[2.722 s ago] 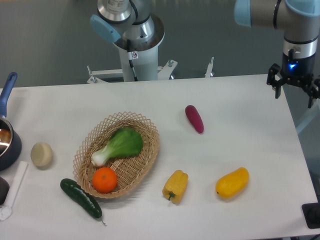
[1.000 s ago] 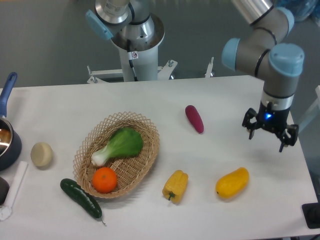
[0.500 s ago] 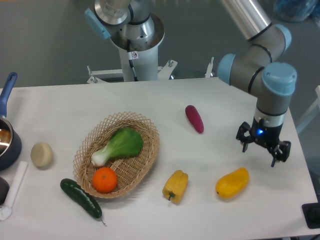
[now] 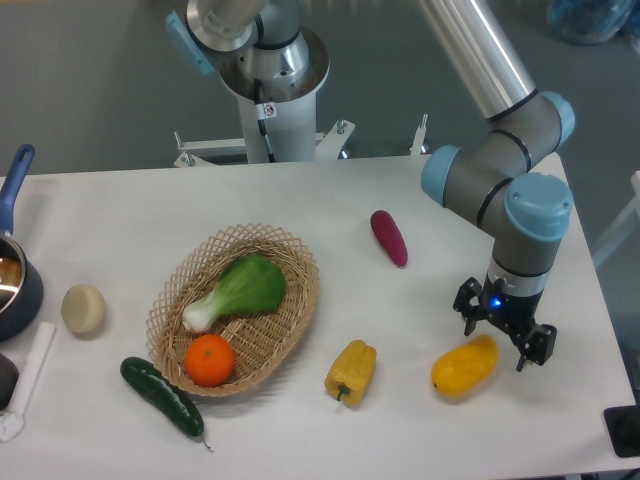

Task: Pick up the mango from the table
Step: 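Lower the gripper around the mango and close the fingers on it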

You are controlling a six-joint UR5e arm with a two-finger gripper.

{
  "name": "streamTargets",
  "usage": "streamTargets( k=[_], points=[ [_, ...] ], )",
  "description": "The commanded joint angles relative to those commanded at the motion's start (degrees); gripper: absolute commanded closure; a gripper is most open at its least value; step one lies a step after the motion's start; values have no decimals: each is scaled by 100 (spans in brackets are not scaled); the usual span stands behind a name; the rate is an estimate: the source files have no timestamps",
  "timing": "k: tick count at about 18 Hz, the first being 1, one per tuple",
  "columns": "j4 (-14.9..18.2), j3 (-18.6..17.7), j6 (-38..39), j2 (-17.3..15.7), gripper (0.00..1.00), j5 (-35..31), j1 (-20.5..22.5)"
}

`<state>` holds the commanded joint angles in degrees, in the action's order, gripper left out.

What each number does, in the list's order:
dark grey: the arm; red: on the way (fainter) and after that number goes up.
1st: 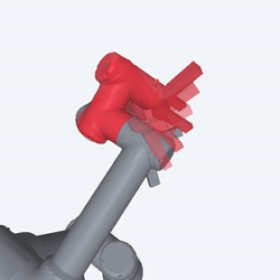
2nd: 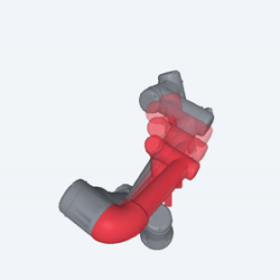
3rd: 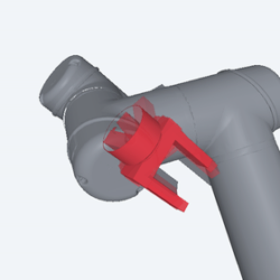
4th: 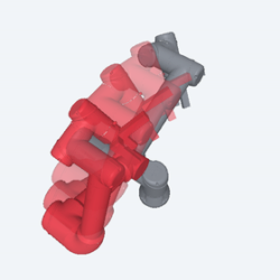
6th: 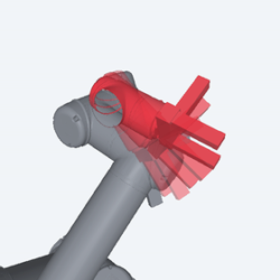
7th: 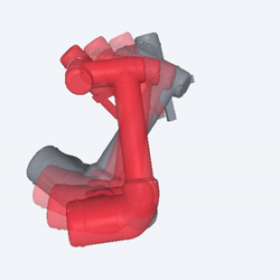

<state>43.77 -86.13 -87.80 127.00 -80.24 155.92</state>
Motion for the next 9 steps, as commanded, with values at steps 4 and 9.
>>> streamTargets(
  k=[4,9],
  points=[
    [9,-79,-159,-9,0,0,-9],
    [9,-88,-150,53,0,0,-79]
  ],
)
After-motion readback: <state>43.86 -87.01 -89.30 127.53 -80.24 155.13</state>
